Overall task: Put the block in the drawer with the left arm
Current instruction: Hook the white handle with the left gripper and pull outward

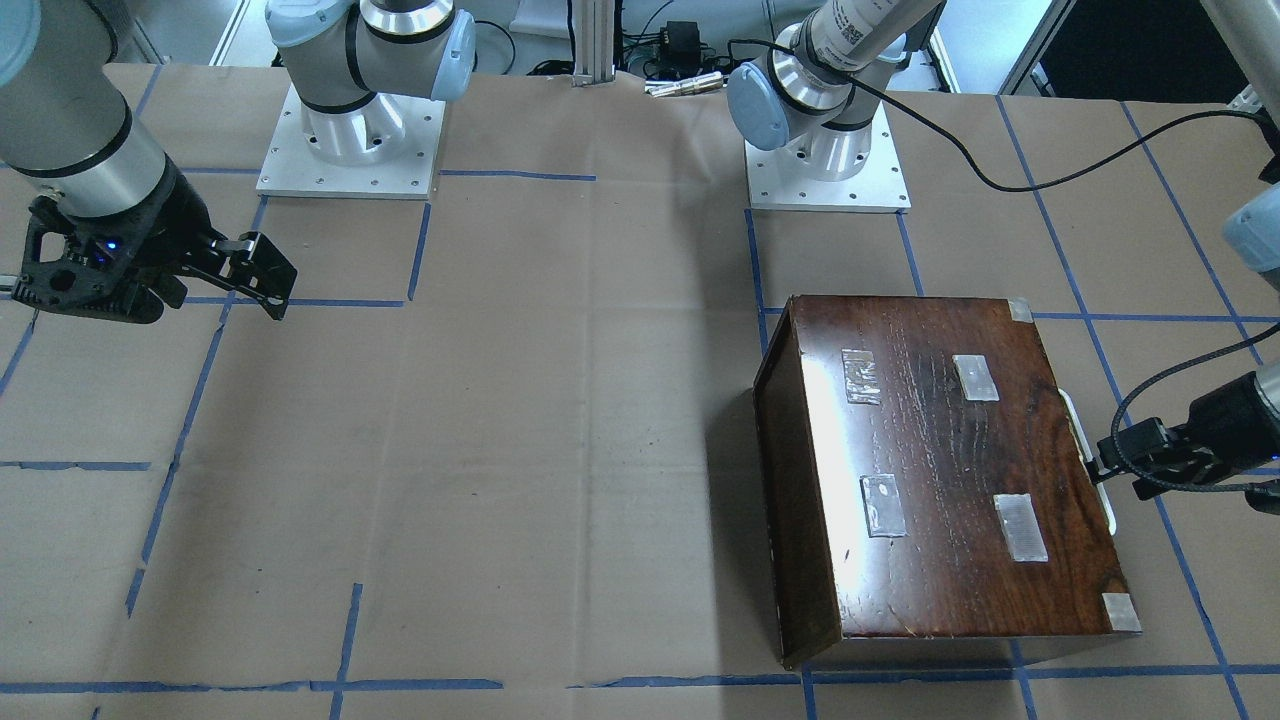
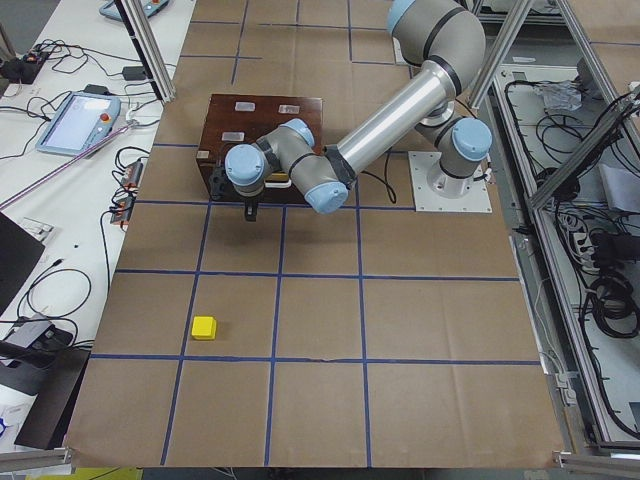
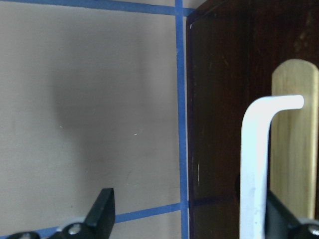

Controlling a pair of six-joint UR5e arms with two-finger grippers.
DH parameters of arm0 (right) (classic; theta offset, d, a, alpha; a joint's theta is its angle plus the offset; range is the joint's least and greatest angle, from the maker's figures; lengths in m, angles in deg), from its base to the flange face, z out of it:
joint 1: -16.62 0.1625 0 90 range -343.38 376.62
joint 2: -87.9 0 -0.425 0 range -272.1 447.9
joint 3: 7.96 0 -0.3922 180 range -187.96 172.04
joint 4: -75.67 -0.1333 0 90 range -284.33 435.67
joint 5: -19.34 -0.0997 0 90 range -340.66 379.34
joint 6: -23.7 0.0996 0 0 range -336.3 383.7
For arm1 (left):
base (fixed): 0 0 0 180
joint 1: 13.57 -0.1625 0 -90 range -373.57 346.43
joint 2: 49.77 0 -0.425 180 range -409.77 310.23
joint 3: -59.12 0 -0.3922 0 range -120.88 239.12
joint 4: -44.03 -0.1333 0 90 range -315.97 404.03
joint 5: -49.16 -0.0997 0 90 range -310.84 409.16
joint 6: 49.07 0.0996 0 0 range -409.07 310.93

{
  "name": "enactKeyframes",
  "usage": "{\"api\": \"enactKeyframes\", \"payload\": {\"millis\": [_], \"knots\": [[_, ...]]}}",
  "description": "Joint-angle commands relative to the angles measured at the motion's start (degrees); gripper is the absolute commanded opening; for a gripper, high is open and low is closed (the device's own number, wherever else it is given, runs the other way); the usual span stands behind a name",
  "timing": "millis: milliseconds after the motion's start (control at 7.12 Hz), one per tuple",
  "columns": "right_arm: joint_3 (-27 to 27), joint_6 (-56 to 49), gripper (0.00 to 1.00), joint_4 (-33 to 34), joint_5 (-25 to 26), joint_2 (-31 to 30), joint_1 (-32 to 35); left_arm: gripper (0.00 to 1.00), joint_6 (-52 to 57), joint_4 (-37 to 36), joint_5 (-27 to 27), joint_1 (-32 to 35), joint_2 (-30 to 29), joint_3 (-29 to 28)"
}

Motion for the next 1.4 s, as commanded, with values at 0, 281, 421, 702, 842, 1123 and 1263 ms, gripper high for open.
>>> {"api": "enactKeyframes", "payload": {"millis": [0, 281, 421, 702, 842, 1123, 1263], "knots": [[-0.03, 0.0, 1.0, 0.0, 0.0, 0.0, 0.0, 0.98, 0.05, -1.0, -0.03, -0.27, -0.03, 0.0], [-0.03, 0.0, 1.0, 0.0, 0.0, 0.0, 0.0, 0.98, 0.84, -1.79, -1.69, -0.45, -0.2, -0.09], [0.05, 0.0, 1.0, 0.0, 0.0, 0.0, 0.0, 0.98, 0.84, -2.57, -1.7, -0.62, -0.73, -0.26], [0.06, 0.0, 1.0, 0.0, 0.0, 0.0, 0.0, 0.98, 0.84, -2.41, -2.05, -2.29, -1.26, -2.1], [0.06, 0.0, 1.0, 0.0, 0.0, 0.0, 0.0, 0.98, 0.84, -2.49, -3.61, -2.29, -1.26, -2.28], [0.05, 0.0, 1.0, 0.0, 0.0, 0.0, 0.0, 0.98, 0.84, -2.49, -3.81, -2.38, -1.26, -2.46], [-0.03, 0.0, 1.0, 0.0, 0.0, 0.0, 0.0, 0.98, 0.84, -2.49, -4.07, -2.47, -1.43, -2.81]]}}
